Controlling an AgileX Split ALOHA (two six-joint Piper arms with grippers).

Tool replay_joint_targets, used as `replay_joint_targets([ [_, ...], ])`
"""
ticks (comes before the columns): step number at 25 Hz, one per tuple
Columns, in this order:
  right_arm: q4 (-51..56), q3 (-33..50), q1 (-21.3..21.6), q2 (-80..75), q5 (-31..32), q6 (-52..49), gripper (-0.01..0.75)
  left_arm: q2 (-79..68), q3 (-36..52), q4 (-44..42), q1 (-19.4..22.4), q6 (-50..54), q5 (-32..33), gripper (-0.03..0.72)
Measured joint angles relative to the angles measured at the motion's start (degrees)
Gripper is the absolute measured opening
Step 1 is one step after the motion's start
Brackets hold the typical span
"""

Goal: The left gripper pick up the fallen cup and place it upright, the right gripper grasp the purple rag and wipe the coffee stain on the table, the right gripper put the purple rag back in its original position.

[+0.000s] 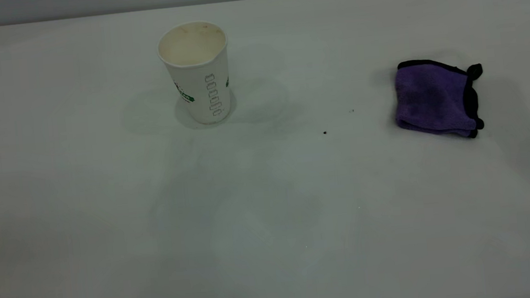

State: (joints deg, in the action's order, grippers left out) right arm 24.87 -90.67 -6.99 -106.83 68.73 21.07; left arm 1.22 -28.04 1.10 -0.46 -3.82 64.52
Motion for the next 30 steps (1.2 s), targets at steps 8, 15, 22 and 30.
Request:
replay_joint_targets([
  [8, -5.44, 13.44, -1.02, 24.31, 1.46, -8.66, 0.481, 0.0, 0.0, 0.0, 0.0, 0.0, 0.0, 0.513],
  [15, -16.11, 30.29, -1.02, 43.97, 2.08, -14.88, 0.481, 0.0, 0.0, 0.0, 0.0, 0.0, 0.0, 0.513],
  [22, -19.61, 49.63, -1.02, 61.63, 0.69, -18.95, 0.481, 0.0, 0.0, 0.0, 0.0, 0.0, 0.0, 0.513],
  [30, -21.09, 63.45, -1.02, 77.63, -4.73, -19.38, 0.481, 0.0, 0.0, 0.0, 0.0, 0.0, 0.0, 0.513],
])
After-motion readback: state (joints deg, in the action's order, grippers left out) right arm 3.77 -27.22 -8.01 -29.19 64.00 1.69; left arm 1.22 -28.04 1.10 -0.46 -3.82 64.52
